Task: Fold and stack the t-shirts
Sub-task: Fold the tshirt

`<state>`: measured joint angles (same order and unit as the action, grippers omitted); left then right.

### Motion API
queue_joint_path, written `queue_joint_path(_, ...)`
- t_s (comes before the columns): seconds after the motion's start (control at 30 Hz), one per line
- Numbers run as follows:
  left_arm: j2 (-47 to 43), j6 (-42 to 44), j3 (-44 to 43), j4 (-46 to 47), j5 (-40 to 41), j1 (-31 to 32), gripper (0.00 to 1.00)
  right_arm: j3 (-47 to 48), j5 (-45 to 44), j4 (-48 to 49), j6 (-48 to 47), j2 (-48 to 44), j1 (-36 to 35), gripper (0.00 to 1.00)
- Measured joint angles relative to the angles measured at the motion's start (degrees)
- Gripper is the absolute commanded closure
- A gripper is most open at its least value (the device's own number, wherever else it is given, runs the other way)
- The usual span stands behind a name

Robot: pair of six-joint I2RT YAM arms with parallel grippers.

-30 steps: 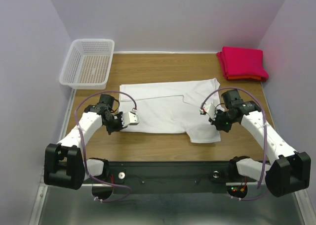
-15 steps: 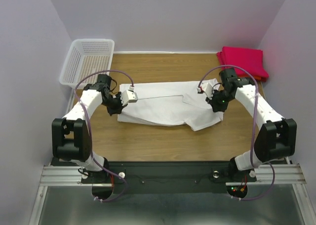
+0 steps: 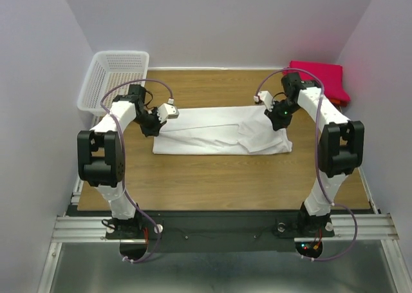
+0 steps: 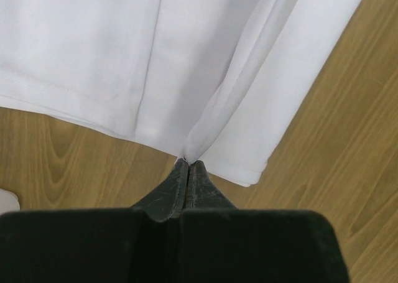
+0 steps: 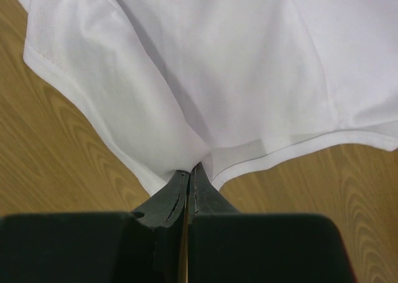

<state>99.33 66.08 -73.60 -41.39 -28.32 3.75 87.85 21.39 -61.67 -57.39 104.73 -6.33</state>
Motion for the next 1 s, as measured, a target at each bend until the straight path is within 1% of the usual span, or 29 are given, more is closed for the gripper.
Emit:
queue_joint_path(0.2,3.50,-1.05,-3.06,0.52,0.15,-1.05,1.00,6.47,1.07,-1.11,-0.04,7.26,0.76,0.99)
queue_joint_path(0.5,6.99,-2.29,-7.96,1.31,0.09,-1.25,1.00,11.74,2.12,-3.15,-0.28,10.64,2.16,0.99)
queue_joint_path(0.8,9.94,-2.56,-8.94,1.51,0.59,-1.25,1.00,15.82,3.08,-4.46,-0.79,14.47,2.93,0.99)
queue_joint_path(0.83,10.16,-2.58,-8.94,1.57,0.72,-1.25,1.00,15.91,3.10,-4.52,-0.81,14.86,2.93,0.96)
queue_joint_path(0.87,10.38,-2.67,-8.94,1.66,0.83,-1.25,0.93,15.91,3.10,-4.68,-0.83,15.52,2.93,0.82)
queue_joint_path(0.97,10.91,-3.69,-8.94,2.60,1.44,-1.25,0.76,15.91,3.04,-5.22,-0.46,16.48,2.93,0.61)
queue_joint_path(1.0,11.26,-4.59,-9.33,2.71,1.68,-1.25,0.68,15.93,2.86,-5.33,-0.02,16.72,2.93,0.47)
